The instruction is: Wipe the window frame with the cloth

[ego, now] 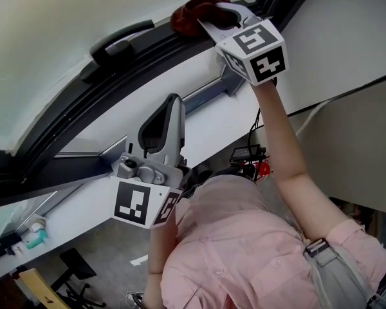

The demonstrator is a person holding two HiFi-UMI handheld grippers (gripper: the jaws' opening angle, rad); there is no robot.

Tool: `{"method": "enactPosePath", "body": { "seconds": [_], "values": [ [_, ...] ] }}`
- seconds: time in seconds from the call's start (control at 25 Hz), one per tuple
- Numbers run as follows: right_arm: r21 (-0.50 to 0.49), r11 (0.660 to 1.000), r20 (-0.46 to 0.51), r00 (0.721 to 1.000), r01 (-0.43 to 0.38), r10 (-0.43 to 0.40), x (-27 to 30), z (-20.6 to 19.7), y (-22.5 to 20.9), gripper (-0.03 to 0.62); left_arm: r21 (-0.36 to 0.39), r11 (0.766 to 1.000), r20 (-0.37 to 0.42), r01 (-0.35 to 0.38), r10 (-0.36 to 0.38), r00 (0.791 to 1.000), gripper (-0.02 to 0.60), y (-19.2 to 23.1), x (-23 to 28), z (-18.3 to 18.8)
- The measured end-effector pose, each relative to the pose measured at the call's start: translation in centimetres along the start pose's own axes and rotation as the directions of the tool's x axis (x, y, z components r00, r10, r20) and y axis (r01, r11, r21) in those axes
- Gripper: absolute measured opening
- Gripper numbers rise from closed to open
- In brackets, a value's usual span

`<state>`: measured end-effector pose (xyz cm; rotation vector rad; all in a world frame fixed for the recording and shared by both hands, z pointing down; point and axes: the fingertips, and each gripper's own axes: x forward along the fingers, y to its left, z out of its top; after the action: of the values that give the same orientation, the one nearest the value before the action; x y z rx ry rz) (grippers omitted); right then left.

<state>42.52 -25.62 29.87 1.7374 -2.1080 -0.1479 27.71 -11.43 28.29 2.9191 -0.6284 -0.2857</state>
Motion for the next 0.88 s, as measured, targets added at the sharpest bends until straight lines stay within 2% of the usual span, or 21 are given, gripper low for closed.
{"method": "enactPosePath", "body": {
  "seconds": [0.88],
  "values": [
    [0.018,0.996,-0.039,0.996,0.085,-0.084,-1.7,-3.0,-7.3,0.072,-0.034,0.999,-0.001,0.020,-0.020,1.000,-0.003,-0.1,2.1,-0.6]
  ]
}}
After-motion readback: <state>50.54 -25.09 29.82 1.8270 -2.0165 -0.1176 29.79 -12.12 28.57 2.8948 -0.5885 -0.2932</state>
